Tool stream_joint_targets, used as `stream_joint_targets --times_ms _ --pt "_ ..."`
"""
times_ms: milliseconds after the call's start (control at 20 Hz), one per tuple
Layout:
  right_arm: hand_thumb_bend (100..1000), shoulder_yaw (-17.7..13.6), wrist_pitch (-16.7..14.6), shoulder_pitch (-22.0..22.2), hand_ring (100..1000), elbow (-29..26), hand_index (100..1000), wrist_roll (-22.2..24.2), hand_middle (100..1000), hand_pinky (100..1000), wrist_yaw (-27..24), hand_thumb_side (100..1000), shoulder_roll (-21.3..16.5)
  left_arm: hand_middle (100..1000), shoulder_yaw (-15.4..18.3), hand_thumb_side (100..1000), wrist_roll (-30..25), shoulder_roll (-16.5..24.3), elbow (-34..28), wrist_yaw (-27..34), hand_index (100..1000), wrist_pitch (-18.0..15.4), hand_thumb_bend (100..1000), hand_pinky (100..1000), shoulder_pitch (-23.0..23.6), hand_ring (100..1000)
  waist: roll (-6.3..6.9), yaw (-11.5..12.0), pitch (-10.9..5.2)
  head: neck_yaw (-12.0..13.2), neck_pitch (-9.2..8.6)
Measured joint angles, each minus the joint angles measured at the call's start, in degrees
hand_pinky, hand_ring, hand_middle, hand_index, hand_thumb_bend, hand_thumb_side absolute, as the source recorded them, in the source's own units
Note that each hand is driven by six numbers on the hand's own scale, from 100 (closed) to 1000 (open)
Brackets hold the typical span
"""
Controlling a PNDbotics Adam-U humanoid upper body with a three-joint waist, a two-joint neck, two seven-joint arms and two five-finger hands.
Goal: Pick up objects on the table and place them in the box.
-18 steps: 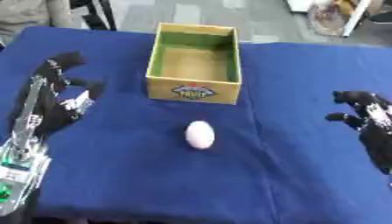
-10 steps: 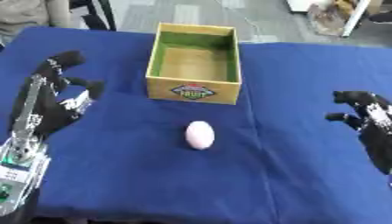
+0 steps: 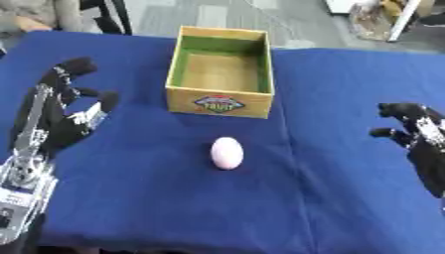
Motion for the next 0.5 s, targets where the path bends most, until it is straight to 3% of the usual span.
stream_joint_targets --times_ms 300,500 --pt "100 0.0 0.0 0.0 948 0.0 705 0.0 629 640 0.0 532 0.0 707 -0.9 368 -0.9 0.5 0.0 -0.3 821 0.0 639 652 -0.3 871 0.06 0.0 0.0 0.0 0.0" --pt "100 0.2 0.0 0.0 948 0.0 705 0.1 629 640 0.0 530 -0.1 690 -2.7 297 -2.9 2.5 0.0 -1.6 821 0.0 599 649 -1.8 857 0.11 -0.1 -0.17 0.0 0.01"
